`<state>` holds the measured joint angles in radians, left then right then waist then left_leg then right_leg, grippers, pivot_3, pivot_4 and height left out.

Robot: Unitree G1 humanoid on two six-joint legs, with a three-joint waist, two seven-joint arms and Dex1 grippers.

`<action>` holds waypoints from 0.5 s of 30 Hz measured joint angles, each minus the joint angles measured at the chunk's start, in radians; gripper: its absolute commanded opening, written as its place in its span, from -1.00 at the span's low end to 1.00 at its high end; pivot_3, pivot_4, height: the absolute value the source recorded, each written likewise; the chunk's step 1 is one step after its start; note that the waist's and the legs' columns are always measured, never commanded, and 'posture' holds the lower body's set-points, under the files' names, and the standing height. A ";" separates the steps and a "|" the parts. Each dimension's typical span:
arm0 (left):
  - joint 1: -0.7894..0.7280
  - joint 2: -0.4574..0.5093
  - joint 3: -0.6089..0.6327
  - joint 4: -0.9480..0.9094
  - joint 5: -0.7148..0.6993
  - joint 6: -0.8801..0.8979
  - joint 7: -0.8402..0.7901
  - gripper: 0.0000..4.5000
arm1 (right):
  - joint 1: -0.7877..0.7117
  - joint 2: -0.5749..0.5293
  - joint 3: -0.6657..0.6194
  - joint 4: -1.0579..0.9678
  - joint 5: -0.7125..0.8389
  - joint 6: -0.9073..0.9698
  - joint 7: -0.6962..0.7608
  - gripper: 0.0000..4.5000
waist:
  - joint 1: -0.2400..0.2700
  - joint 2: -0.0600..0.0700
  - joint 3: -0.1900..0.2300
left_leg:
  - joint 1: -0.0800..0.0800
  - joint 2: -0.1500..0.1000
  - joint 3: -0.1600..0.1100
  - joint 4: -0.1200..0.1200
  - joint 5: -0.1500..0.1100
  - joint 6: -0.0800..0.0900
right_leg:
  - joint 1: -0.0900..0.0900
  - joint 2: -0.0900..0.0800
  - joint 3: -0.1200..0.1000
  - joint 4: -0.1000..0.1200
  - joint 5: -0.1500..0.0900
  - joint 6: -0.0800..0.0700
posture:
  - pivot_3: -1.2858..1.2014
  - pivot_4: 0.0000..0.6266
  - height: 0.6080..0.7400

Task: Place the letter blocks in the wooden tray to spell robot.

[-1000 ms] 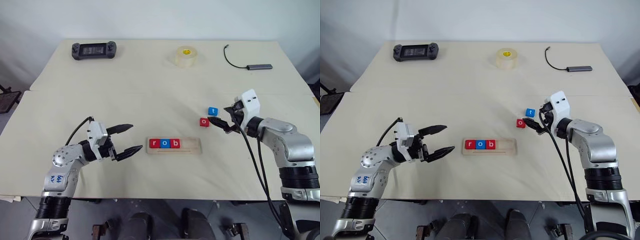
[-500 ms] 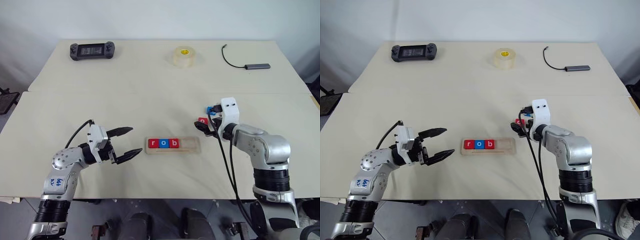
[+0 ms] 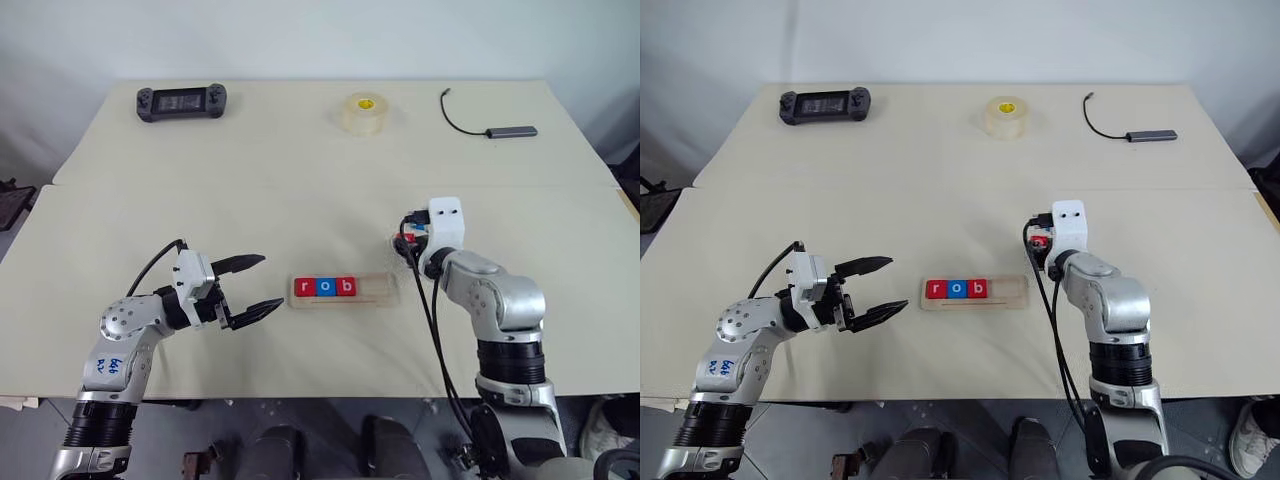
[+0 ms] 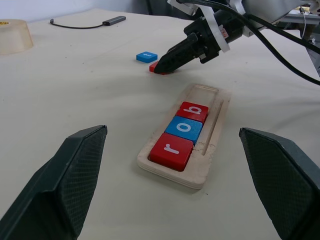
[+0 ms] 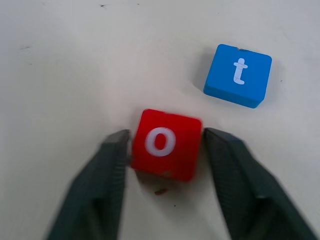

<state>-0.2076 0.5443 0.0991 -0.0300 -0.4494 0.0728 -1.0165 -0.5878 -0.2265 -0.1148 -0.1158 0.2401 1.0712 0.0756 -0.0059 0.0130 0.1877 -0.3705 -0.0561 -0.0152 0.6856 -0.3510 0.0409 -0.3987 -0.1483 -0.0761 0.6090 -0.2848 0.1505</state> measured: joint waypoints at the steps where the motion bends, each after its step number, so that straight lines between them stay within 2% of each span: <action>1: 0.000 0.000 0.000 0.000 0.000 0.000 0.000 1.00 | 0.004 0.000 0.000 -0.005 -0.001 0.000 -0.001 -0.35 | 0.001 0.000 0.000 | 0.000 0.000 0.000 0.000 0.000 0.000 | 0.000 0.000 0.000 0.000 0.000 0.000 | 0.03 -0.52 1.00; 7: -0.003 0.000 -0.001 0.007 0.000 -0.013 -0.007 1.00 | 0.055 -0.022 -0.025 -0.084 -0.001 0.042 0.006 -0.35 | 0.002 0.000 0.000 | 0.000 0.000 0.000 0.000 0.000 0.000 | 0.000 0.000 0.000 0.000 0.000 0.000 | 0.03 -0.52 1.00; 15: -0.091 -0.020 -0.028 0.133 0.007 -0.060 -0.076 1.00 | 0.246 -0.086 -0.144 -0.357 0.018 0.205 0.016 -0.35 | 0.005 0.000 0.000 | 0.000 0.000 0.000 -0.001 0.000 0.000 | 0.000 0.000 0.000 -0.001 0.000 0.000 | 0.03 -0.52 1.00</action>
<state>-0.2983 0.5248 0.0711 0.1031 -0.4423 0.0131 -1.0921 -0.3422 -0.3122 -0.2583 -0.4730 0.2584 1.2766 0.0912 -0.0011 0.0130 0.1876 -0.3707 -0.0563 -0.0152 0.6845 -0.3511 0.0411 -0.3988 -0.1481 -0.0760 0.6084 -0.2848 0.1504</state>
